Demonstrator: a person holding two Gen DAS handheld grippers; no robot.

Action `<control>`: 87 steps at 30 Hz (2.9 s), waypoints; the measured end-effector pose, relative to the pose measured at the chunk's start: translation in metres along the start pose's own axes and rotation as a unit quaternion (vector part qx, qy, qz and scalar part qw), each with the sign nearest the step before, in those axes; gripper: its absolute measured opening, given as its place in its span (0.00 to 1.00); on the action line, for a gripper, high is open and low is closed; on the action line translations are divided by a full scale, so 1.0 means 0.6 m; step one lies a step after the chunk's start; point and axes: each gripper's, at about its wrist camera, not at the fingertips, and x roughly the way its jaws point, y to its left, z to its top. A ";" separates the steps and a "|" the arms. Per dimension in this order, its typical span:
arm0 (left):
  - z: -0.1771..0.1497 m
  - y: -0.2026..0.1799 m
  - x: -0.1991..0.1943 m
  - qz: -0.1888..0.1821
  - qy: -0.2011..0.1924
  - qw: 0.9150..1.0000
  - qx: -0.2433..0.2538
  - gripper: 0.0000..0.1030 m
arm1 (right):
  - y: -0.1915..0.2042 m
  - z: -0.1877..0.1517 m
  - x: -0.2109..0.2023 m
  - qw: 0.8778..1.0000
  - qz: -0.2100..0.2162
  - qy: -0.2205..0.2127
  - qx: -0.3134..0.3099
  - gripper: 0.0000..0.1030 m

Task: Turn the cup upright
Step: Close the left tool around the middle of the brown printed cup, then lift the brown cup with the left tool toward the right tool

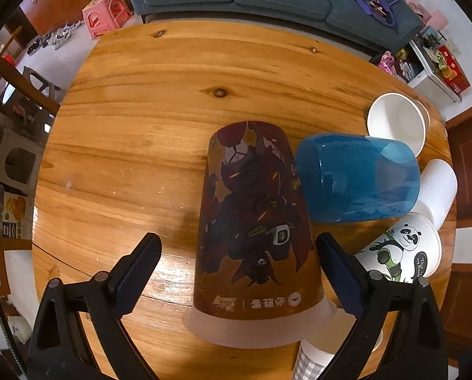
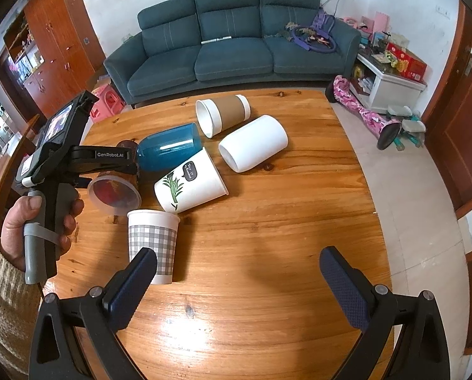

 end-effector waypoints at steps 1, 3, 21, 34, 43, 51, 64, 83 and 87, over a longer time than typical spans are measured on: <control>-0.001 0.000 0.001 -0.001 0.001 1.000 0.000 0.92 | 0.000 0.000 0.001 1.000 0.000 0.001 0.000 1.00; -0.001 0.000 0.002 -0.002 0.005 1.000 -0.001 0.89 | 0.001 0.000 0.002 1.000 0.000 0.001 0.000 1.00; -0.010 -0.019 0.003 0.026 0.004 0.999 0.039 0.76 | 0.004 -0.003 0.003 1.000 0.002 0.003 -0.001 1.00; -0.068 -0.016 -0.037 0.030 -0.012 0.996 0.087 0.76 | 0.011 -0.011 -0.003 1.000 0.007 0.003 -0.005 1.00; -0.147 0.012 -0.066 0.032 -0.016 0.991 0.129 0.76 | 0.023 -0.031 -0.014 1.000 0.009 0.002 -0.016 1.00; -0.241 0.004 -0.114 0.026 -0.042 0.979 0.199 0.76 | 0.035 -0.061 -0.014 0.999 0.000 -0.006 -0.035 1.00; -0.349 -0.043 -0.152 -0.010 -0.080 0.948 0.307 0.76 | 0.011 -0.120 -0.057 0.995 0.000 -0.081 -0.060 1.00; -0.443 -0.109 -0.107 -0.008 -0.063 0.809 0.585 0.76 | -0.031 -0.210 -0.055 0.993 -0.005 -0.041 -0.110 1.00; -0.443 -0.122 -0.098 -0.024 -0.042 0.788 0.613 0.77 | -0.032 -0.224 -0.050 0.991 0.009 -0.041 -0.126 1.00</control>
